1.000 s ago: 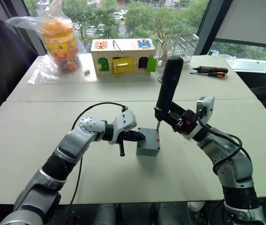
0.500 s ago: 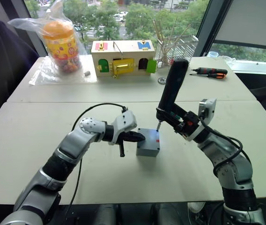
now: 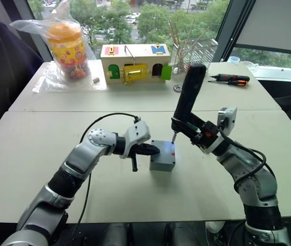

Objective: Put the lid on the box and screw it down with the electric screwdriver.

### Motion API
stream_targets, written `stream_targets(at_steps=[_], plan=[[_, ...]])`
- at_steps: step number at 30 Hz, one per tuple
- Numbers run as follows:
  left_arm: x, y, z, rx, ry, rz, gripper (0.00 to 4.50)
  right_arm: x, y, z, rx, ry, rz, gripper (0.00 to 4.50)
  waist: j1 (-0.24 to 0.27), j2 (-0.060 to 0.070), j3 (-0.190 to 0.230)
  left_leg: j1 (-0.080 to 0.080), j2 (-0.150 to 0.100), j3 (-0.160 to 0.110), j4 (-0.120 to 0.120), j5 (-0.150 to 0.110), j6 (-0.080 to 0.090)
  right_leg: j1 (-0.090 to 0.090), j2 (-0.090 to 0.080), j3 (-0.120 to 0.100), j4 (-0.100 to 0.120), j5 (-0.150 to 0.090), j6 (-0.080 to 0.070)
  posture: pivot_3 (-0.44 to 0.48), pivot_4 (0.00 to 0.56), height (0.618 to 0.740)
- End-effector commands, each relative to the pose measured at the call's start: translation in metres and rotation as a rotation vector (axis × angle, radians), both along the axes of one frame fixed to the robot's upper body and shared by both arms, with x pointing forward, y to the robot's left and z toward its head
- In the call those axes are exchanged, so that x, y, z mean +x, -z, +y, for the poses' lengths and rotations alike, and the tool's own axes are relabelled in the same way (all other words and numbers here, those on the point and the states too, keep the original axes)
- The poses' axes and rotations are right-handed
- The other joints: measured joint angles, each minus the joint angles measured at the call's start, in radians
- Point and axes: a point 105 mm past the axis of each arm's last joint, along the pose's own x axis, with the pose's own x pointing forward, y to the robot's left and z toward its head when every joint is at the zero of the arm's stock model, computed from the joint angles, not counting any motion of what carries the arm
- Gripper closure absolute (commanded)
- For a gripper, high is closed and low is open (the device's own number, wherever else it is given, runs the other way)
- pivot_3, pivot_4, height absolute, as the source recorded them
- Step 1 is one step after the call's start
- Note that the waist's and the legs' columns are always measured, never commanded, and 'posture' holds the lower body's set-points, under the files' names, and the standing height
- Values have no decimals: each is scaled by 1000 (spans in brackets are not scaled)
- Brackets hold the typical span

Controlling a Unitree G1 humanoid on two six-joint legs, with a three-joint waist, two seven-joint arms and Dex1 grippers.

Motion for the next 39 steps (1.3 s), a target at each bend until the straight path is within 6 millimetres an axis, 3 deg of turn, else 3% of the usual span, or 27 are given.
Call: stream_targets(at_steps=[1,3,6,7,11,13,17,20,23,26,31,39], plan=[[2,14,6,27,-38,41,4500,-1,-35,-8,36,-1,-14,2763,0,1,1,-1,0,0,0,0,0,-1,-1,0,0,0,0,0,150,711],[3,15,6,31,-36,33,4500,-2,-77,-15,73,-3,-93,2763,0,6,6,-2,0,0,0,0,0,-2,-2,0,0,0,0,0,150,711],[5,11,2,-1,-43,23,4500,-4,-122,-26,147,4,-127,2763,1,12,9,-12,-1,1,3,0,0,-12,-4,0,3,0,0,0,150,711],[5,9,0,-16,-45,24,4500,-4,-130,-28,164,11,-120,2763,1,12,9,-16,-1,1,5,0,0,-17,-4,0,4,0,0,0,150,711],[20,-29,-9,-236,-138,2,4500,12,-147,-44,141,120,0,2763,0,11,10,-17,-1,1,5,0,0,-17,-3,-1,4,1,0,0,150,711],[24,-37,-9,-236,-158,-67,4500,16,-138,-52,80,127,112,2763,0,9,12,-18,-1,2,6,0,0,-17,-3,-1,4,1,0,0,150,711],[14,-48,-13,-212,-60,-93,4500,23,-100,-101,-156,316,336,2763,5,10,15,-19,-1,2,6,0,2,-18,-3,-1,3,1,0,0,150,711],[0,-49,-14,-142,41,-109,4500,13,-72,-132,-254,373,540,2763,1,10,16,-23,-3,2,5,-1,3,-20,-3,-1,3,1,1,0,150,711],[-15,-45,-19,-52,146,-162,4500,-8,-31,-158,-303,384,828,2763,0,11,16,-25,-3,4,5,-1,3,-23,-3,0,3,1,1,0,150,711],[-28,-46,-27,-66,206,-154,4500,-16,-9,-170,-294,383,967,2763,-2,11,18,-25,-2,4,6,-1,3,-24,-2,0,3,1,1,0,150,711],[-40,-36,-31,-61,225,-120,4500,-5,11,-178,-260,391,1068,2763,-7,13,20,-23,0,5,7,0,2,-24,-1,2,4,1,1,0,150,711],[-42,-35,-32,-84,178,-88,4500,13,25,-179,-171,395,1141,2763,4,13,22,-29,0,5,8,1,0,-30,1,2,5,2,2,0,150,711]])
